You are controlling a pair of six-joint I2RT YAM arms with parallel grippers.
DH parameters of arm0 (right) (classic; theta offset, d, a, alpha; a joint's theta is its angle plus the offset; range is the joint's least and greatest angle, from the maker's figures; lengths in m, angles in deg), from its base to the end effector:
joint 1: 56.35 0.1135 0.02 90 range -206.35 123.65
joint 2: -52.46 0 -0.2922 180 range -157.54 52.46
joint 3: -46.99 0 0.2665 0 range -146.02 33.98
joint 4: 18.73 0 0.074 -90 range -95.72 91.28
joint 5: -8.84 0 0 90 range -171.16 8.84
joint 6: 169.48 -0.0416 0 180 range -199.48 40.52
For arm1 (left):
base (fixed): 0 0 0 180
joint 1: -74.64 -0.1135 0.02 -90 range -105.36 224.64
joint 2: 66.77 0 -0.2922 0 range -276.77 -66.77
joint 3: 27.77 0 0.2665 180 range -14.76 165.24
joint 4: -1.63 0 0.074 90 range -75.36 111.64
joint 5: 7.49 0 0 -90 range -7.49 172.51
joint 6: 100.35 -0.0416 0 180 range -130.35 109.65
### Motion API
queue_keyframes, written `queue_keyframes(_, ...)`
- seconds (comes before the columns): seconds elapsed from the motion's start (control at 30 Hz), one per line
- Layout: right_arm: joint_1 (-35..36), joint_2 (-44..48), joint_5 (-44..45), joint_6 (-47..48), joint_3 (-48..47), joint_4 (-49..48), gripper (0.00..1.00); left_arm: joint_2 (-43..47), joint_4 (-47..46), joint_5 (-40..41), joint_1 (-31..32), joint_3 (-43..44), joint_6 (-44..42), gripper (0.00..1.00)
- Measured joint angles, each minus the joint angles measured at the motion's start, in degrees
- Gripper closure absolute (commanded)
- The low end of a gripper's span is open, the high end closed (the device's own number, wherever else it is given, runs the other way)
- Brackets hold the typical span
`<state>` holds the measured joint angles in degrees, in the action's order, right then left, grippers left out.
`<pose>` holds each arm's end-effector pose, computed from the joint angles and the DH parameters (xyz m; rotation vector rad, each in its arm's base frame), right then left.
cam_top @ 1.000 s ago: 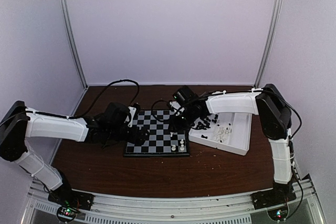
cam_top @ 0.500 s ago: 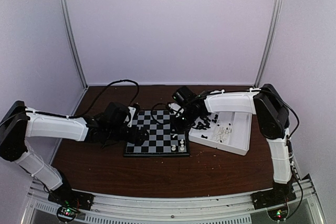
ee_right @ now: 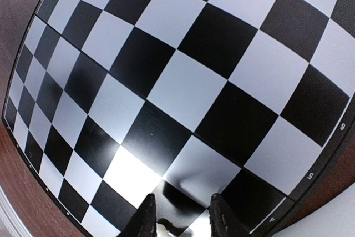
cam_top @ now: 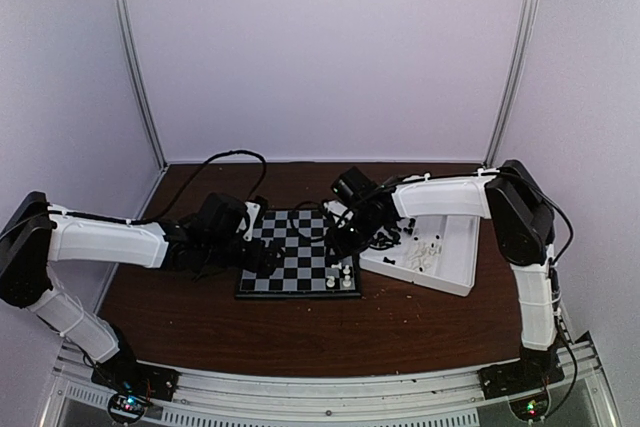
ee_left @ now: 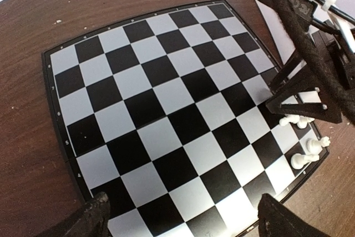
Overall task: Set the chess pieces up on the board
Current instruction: Place the chess piece on the chessboard, then pick up the chess piece from the chessboard.
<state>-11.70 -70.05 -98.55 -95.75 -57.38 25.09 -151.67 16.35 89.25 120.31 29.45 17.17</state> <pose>0.3354 0.3488 0.1766 -0.7853 2.6723 0.7192 0.2237 -0.2220 0.2030 0.3117 2.3398 -0.5089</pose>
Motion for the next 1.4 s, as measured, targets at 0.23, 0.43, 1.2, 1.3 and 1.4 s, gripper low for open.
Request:
queue_keyframes(0.23, 0.0, 1.1, -0.5, 0.0, 1.6, -0.1, 0.65, 0.0, 0.0, -0.9, 0.0, 0.3, -0.9, 0.07)
queue_keyframes(0.43, 0.0, 1.5, -1.6, 2.1, 2.0, 0.0, 0.66, 0.0, 0.0, -1.2, 0.0, 0.6, -1.5, 0.07)
queue_keyframes(1.2, 0.0, 4.7, -3.8, 8.9, 1.6, 5.8, 0.66, -2.6, 2.0, -6.8, 0.0, 4.5, -4.2, 0.07)
queue_keyframes(1.3, 0.0, 5.1, -3.8, 9.1, 1.6, 6.2, 0.67, -5.4, 2.8, -9.7, 0.0, 7.0, -5.0, 0.07)
queue_keyframes(1.4, -0.1, 5.2, -3.8, 9.2, 1.6, 6.4, 0.68, -9.0, 4.4, -12.1, 0.0, 10.3, -5.9, 0.07)
